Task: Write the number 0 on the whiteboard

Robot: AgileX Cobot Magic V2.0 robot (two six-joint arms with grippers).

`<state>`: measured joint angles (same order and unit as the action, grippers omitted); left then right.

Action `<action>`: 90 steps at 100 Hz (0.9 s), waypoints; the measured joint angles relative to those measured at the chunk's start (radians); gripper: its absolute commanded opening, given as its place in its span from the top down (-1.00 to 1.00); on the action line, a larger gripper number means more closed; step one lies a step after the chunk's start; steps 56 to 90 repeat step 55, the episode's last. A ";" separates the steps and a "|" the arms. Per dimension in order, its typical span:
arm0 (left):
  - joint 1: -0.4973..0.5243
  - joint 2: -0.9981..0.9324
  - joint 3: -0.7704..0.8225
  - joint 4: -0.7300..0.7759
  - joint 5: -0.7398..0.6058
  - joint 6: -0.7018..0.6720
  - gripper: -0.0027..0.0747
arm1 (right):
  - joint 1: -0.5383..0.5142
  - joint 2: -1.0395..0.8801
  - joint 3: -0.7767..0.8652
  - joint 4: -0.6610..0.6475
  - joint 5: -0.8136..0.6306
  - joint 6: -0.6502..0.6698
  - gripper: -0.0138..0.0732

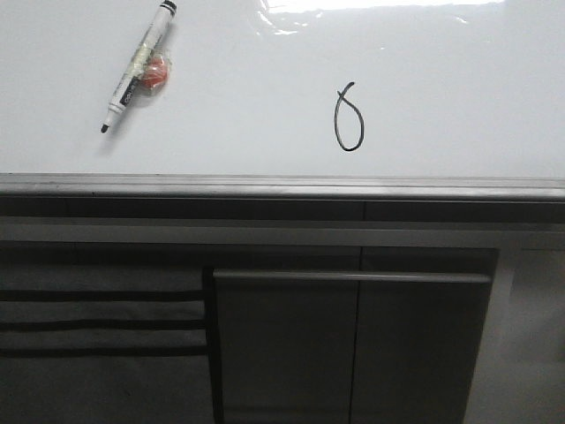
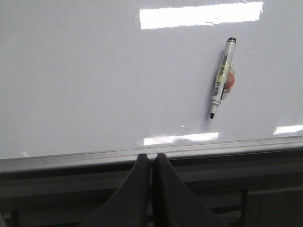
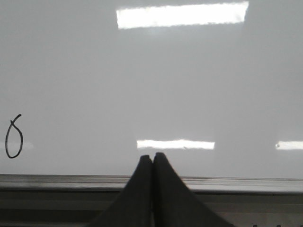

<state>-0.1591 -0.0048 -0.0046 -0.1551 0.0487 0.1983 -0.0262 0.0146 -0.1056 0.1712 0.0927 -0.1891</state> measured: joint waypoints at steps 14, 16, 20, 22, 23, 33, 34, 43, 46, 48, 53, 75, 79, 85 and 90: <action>0.000 0.000 0.000 0.000 0.000 0.000 0.98 | 0.000 -0.021 0.115 0.032 -0.093 0.000 0.85; 0.000 0.000 0.000 0.000 0.000 0.000 0.98 | 0.000 -0.021 0.115 0.036 -0.093 0.000 0.85; 0.000 0.000 0.000 0.000 0.000 0.000 0.98 | 0.000 -0.021 0.115 0.038 -0.093 0.000 0.85; 0.000 0.000 0.000 0.000 0.000 0.000 0.98 | 0.000 -0.023 0.115 0.040 -0.099 0.000 0.85; 0.000 0.000 0.000 0.000 0.000 0.000 0.98 | 0.000 -0.023 0.115 0.040 -0.099 0.000 0.85; 0.000 0.000 0.000 0.000 0.002 0.000 0.98 | 0.000 -0.023 0.115 0.042 -0.099 0.000 0.85; 0.000 0.000 0.000 0.000 0.002 0.000 0.98 | 0.000 -0.023 0.115 0.042 -0.099 0.000 0.85; 0.000 0.000 0.000 0.000 0.002 0.000 0.98 | 0.000 -0.023 0.115 0.043 -0.099 0.000 0.85; 0.000 0.000 0.000 0.000 0.002 0.000 0.98 | 0.000 -0.023 0.115 0.043 -0.099 0.000 0.85; 0.000 0.000 0.000 0.000 0.002 0.000 0.98 | 0.000 -0.023 0.115 0.043 -0.099 0.000 0.85; 0.000 0.000 0.000 0.000 0.002 0.000 0.98 | 0.000 -0.023 0.115 0.043 -0.099 -0.002 0.85; 0.000 0.000 0.000 0.000 0.002 0.000 0.98 | 0.000 -0.023 0.115 0.043 -0.099 -0.002 0.85; 0.000 0.000 0.000 0.000 0.002 0.000 0.98 | 0.000 -0.023 0.115 0.043 -0.099 -0.002 0.85; 0.000 0.000 0.000 0.000 0.002 0.000 0.98 | 0.000 -0.023 0.115 0.043 -0.099 -0.002 0.85; 0.000 0.000 0.000 0.000 0.002 0.000 0.98 | 0.000 -0.023 0.115 0.043 -0.099 -0.002 0.85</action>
